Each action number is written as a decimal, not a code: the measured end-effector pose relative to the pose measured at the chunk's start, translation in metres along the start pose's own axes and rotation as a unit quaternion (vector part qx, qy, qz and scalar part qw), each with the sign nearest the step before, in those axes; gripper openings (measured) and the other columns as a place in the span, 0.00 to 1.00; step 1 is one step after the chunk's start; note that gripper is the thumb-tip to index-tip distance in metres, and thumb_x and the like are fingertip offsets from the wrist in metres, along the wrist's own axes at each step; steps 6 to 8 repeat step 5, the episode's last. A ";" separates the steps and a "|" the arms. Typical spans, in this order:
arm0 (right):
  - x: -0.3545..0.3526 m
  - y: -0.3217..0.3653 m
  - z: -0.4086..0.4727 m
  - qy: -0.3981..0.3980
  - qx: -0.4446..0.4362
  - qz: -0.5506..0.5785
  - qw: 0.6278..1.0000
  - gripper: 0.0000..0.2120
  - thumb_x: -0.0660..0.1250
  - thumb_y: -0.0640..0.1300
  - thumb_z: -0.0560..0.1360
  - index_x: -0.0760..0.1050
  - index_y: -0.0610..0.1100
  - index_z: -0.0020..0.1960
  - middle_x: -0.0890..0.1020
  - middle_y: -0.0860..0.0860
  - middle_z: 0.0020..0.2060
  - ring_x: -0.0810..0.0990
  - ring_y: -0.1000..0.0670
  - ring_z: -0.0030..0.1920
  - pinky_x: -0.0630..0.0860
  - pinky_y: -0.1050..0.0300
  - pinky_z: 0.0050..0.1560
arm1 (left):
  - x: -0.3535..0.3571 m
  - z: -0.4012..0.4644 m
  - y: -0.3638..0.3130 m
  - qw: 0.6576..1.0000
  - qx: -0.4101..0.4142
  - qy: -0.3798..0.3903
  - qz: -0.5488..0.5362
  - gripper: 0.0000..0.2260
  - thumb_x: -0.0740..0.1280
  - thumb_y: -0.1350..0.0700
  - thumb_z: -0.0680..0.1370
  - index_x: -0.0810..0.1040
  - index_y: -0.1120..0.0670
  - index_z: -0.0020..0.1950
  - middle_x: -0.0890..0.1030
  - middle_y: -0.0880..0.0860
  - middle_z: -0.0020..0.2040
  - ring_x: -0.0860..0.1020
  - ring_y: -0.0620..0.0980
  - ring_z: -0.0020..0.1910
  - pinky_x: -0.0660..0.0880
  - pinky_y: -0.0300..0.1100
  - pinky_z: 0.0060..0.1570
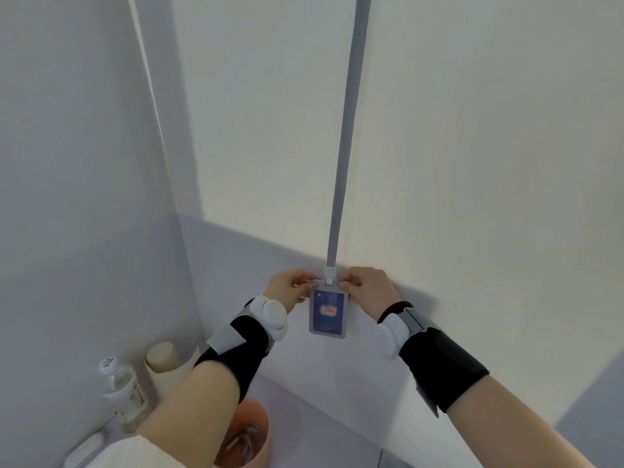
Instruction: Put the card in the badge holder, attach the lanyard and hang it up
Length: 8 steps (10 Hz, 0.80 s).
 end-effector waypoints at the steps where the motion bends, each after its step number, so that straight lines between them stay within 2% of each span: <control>1: -0.007 0.001 -0.002 -0.020 0.008 -0.029 0.999 0.05 0.63 0.46 0.74 0.75 0.45 0.42 0.78 0.49 0.39 0.78 0.45 0.44 0.75 0.53 0.49 | -0.002 0.001 -0.001 1.000 -0.006 -0.016 0.024 0.07 0.64 0.62 0.76 0.78 0.60 0.52 0.80 0.57 0.45 0.78 0.53 0.42 0.74 0.36 0.40; 2: -0.013 0.003 -0.005 -0.049 0.016 -0.063 0.997 0.08 0.61 0.46 0.75 0.76 0.43 0.46 0.80 0.47 0.42 0.77 0.44 0.45 0.73 0.53 0.46 | -0.004 0.000 -0.002 0.999 -0.011 -0.035 0.037 0.08 0.64 0.62 0.76 0.77 0.61 0.53 0.79 0.57 0.45 0.78 0.50 0.39 0.73 0.36 0.39; 3: -0.023 0.009 -0.009 -0.101 0.024 -0.082 0.991 0.09 0.59 0.48 0.76 0.74 0.43 0.48 0.81 0.47 0.42 0.77 0.44 0.44 0.70 0.56 0.42 | -0.009 -0.002 -0.004 0.997 -0.001 -0.058 0.048 0.08 0.63 0.62 0.76 0.76 0.62 0.54 0.79 0.57 0.46 0.77 0.44 0.35 0.71 0.24 0.30; 4: -0.029 0.018 -0.011 -0.143 0.008 -0.020 0.989 0.09 0.59 0.49 0.76 0.71 0.45 0.42 0.78 0.49 0.36 0.76 0.44 0.40 0.69 0.57 0.39 | -0.020 -0.010 -0.008 0.997 0.002 -0.063 0.038 0.08 0.62 0.60 0.77 0.76 0.60 0.53 0.80 0.56 0.45 0.78 0.47 0.37 0.72 0.29 0.33; 5: -0.026 0.027 -0.007 -0.156 -0.019 0.073 0.985 0.10 0.60 0.47 0.75 0.70 0.45 0.37 0.79 0.47 0.34 0.79 0.42 0.39 0.75 0.51 0.41 | -0.033 -0.017 -0.019 0.997 0.006 -0.081 -0.008 0.06 0.61 0.58 0.78 0.75 0.57 0.51 0.80 0.54 0.44 0.79 0.49 0.39 0.73 0.37 0.39; 8: -0.026 0.027 -0.007 -0.156 -0.019 0.073 0.985 0.10 0.60 0.47 0.75 0.70 0.45 0.37 0.79 0.47 0.34 0.79 0.42 0.39 0.75 0.51 0.41 | -0.033 -0.017 -0.019 0.997 0.006 -0.081 -0.008 0.06 0.61 0.58 0.78 0.75 0.57 0.51 0.80 0.54 0.44 0.79 0.49 0.39 0.73 0.37 0.39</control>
Point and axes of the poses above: each hand's wrist, its own z-axis towards the middle knuckle, its own x-axis out of the palm, y = z × x, the point moved 4 cm from there along z, towards the middle knuckle
